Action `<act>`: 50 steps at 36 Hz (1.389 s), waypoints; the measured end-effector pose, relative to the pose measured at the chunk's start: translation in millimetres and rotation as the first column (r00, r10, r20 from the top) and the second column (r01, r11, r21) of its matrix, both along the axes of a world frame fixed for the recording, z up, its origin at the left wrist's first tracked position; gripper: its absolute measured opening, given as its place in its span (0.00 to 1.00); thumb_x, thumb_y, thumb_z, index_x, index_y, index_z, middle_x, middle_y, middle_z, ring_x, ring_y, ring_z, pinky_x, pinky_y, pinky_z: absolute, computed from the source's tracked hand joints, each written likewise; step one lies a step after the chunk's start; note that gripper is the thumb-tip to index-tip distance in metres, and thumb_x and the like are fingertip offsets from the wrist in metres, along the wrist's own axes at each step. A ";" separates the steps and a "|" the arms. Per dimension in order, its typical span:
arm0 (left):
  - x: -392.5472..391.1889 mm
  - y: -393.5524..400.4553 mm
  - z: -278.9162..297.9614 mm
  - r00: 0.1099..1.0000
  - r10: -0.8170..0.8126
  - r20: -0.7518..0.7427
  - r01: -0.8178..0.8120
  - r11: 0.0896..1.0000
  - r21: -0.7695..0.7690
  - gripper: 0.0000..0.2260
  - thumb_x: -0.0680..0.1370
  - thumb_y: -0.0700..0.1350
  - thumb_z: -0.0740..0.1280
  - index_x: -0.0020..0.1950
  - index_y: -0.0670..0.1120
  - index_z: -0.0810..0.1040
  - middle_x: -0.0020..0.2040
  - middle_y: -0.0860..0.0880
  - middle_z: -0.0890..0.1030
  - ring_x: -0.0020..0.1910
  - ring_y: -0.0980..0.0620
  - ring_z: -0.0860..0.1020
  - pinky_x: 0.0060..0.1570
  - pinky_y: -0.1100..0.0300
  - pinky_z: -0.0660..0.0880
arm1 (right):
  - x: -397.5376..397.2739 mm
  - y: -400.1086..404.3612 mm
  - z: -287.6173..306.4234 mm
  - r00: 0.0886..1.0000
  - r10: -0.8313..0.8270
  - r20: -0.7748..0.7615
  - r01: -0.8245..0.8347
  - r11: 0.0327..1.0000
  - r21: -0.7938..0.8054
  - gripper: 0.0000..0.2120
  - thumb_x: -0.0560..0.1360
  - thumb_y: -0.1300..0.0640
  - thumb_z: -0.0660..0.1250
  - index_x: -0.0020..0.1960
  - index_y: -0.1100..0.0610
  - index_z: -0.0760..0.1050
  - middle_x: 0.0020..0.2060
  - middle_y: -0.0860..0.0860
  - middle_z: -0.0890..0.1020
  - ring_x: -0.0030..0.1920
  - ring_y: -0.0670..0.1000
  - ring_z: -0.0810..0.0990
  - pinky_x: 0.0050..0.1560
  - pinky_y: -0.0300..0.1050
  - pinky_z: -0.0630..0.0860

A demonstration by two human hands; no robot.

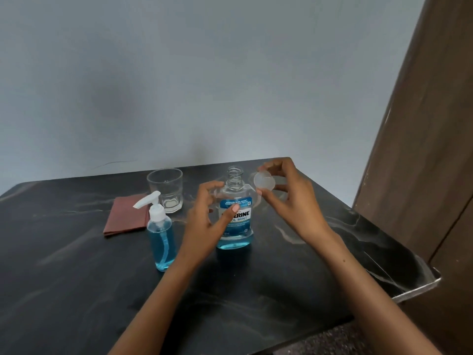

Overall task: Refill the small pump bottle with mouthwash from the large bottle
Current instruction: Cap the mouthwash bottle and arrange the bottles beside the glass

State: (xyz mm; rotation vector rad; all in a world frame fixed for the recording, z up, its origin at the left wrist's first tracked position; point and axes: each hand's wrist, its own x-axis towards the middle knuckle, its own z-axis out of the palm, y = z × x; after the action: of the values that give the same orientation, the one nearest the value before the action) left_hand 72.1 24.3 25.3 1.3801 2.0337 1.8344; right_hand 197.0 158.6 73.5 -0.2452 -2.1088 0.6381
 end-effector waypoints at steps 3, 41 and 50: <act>0.8 -0.4 0.6 1.000 0.005 -0.006 -0.005 1.000 0.006 0.22 0.70 0.59 0.67 0.63 0.60 0.66 0.58 0.67 0.72 0.62 0.57 0.75 0.60 0.44 0.76 | -3.1 1.6 9.6 1.000 0.009 -0.006 -0.009 0.999 0.052 0.18 0.71 0.60 0.72 0.56 0.52 0.70 0.52 0.44 0.79 0.53 0.40 0.77 0.53 0.34 0.76; -7.0 -1.3 1.4 0.993 0.122 0.006 -0.122 0.987 0.102 0.15 0.74 0.53 0.70 0.59 0.54 0.78 0.59 0.54 0.79 0.60 0.57 0.75 0.57 0.62 0.74 | -37.6 6.8 83.2 0.842 0.274 0.465 -0.380 0.913 0.149 0.13 0.66 0.57 0.77 0.49 0.50 0.82 0.46 0.42 0.83 0.49 0.42 0.80 0.45 0.38 0.80; -7.8 -1.4 0.8 0.991 0.131 -0.024 -0.127 0.986 0.103 0.14 0.74 0.54 0.71 0.59 0.57 0.77 0.59 0.57 0.79 0.61 0.59 0.73 0.56 0.65 0.71 | -22.2 14.7 54.3 0.897 0.295 0.329 -0.308 0.951 -0.012 0.15 0.71 0.50 0.71 0.58 0.47 0.80 0.54 0.40 0.82 0.55 0.39 0.80 0.53 0.39 0.79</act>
State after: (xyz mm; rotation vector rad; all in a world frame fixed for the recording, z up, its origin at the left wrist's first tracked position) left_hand 64.3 22.8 26.1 1.3367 2.1190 2.0069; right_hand 174.8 173.3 127.8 0.0048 -2.5069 0.7777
